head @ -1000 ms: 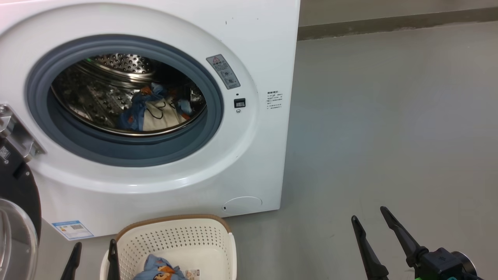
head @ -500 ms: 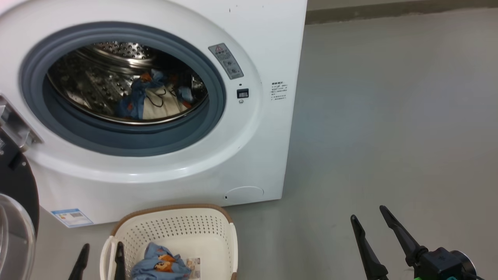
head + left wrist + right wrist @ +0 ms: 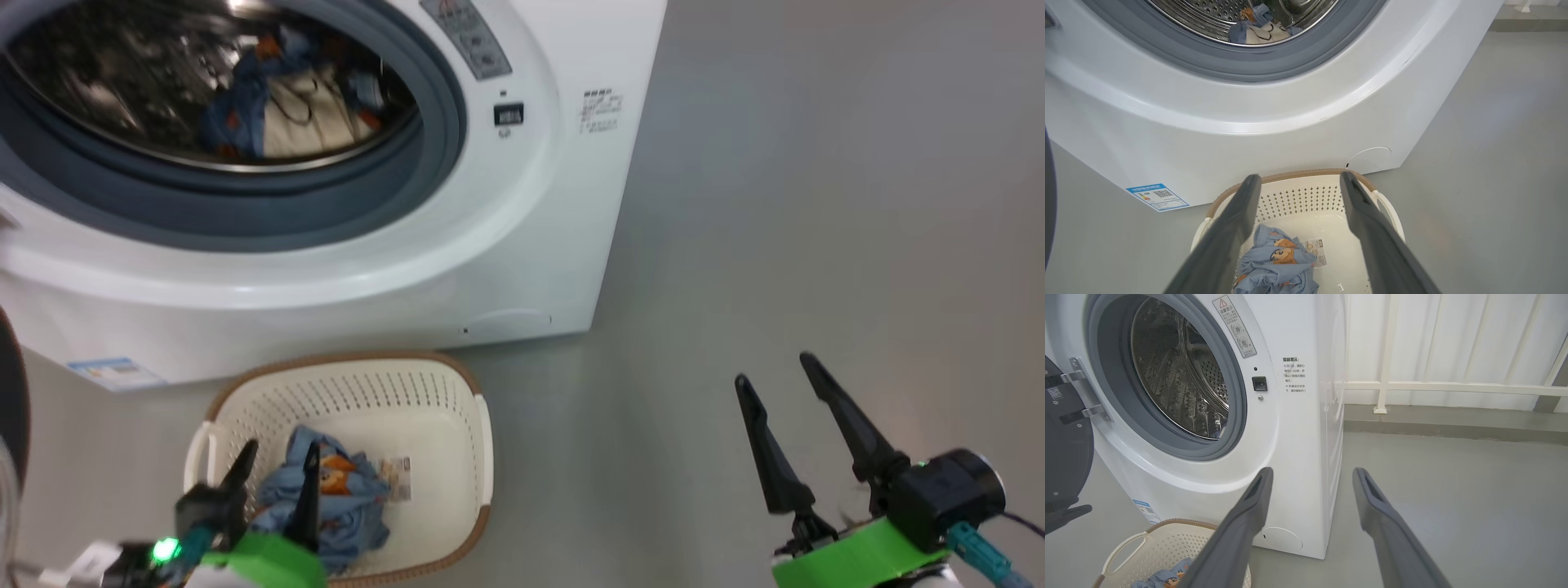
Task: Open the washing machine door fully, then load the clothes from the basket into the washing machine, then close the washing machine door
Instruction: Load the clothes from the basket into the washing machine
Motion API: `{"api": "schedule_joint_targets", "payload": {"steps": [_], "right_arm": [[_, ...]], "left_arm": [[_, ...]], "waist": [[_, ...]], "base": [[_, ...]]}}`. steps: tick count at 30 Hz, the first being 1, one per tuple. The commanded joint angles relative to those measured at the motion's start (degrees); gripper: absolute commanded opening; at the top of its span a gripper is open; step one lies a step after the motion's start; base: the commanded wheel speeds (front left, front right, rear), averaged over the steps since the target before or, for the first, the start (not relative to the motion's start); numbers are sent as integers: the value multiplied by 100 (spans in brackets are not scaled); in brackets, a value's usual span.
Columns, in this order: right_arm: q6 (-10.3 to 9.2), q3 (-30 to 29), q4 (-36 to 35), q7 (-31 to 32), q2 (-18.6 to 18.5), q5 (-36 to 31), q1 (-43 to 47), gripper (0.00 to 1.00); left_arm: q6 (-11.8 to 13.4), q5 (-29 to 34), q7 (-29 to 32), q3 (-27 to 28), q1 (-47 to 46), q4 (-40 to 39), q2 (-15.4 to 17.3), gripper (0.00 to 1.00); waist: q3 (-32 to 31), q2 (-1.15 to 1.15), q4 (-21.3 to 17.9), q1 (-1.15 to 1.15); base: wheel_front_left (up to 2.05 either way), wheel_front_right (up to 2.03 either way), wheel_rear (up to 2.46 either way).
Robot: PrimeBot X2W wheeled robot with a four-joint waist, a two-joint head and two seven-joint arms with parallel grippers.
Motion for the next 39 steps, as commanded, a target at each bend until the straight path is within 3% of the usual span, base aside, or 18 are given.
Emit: {"api": "schedule_joint_targets", "payload": {"steps": [1, 4, 19, 30, 39], "right_arm": [[16, 142, -180, -57, -44, -5, -244, 100], [16, 201, -224, -95, -24, -5, -536, 100], [16, 436, -288, -155, 143, 100, -1509, 100], [16, 580, -387, -156, 210, 252, -1940, 100], [16, 685, -461, -156, 217, 436, -2072, 100]], "left_arm": [[-84, 127, -16, 94, -472, 183, 54, 100], [-168, 494, 78, -208, -1307, 1044, 8, 100], [-753, 570, 379, -376, -3279, 3453, 57, 100], [-957, 447, 762, -339, -4155, 4696, 292, 100], [-966, 128, 920, -97, -4383, 5041, 526, 100]], "waist": [[707, 0, -7, 0], [1282, 0, -98, 0], [2990, 0, -635, 0], [3937, 0, -995, 0], [4364, 0, -1175, 0]], "base": [[0, 0, 0], [0, 0, 0], [0, 0, 0], [0, 0, 0], [0, 0, 0]]}}
